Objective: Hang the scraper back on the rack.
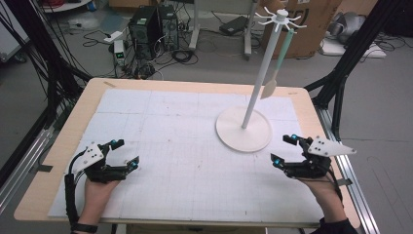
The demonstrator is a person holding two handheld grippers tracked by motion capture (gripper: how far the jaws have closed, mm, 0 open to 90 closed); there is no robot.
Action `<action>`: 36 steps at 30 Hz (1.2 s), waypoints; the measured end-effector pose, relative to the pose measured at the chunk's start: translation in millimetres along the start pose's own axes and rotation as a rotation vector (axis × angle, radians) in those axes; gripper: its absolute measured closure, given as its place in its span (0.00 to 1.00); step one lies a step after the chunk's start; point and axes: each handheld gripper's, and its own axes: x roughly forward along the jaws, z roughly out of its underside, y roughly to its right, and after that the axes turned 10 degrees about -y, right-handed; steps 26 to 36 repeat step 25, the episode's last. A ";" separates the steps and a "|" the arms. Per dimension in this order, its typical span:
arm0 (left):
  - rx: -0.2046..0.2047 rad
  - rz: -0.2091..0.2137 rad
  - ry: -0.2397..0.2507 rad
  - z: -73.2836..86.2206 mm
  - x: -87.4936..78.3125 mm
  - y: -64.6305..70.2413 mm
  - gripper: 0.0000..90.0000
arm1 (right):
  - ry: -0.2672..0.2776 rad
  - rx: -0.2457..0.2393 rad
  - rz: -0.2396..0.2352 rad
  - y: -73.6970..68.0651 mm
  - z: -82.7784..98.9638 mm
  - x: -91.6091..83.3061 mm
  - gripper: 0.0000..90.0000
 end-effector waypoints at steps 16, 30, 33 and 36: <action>-0.003 -0.002 0.001 0.0 -0.1 0.0 0.15 | -0.034 0.048 0.004 -19.4 51.4 40.1 0.23; 0.001 -0.004 0.002 0.0 0.3 0.7 0.15 | -0.021 0.087 0.016 -16.0 61.0 45.8 0.20; 0.001 -0.004 0.002 0.0 0.3 0.7 0.15 | -0.021 0.087 0.016 -16.0 61.0 45.8 0.20; 0.001 -0.004 0.002 0.0 0.3 0.7 0.15 | -0.021 0.087 0.016 -16.0 61.0 45.8 0.20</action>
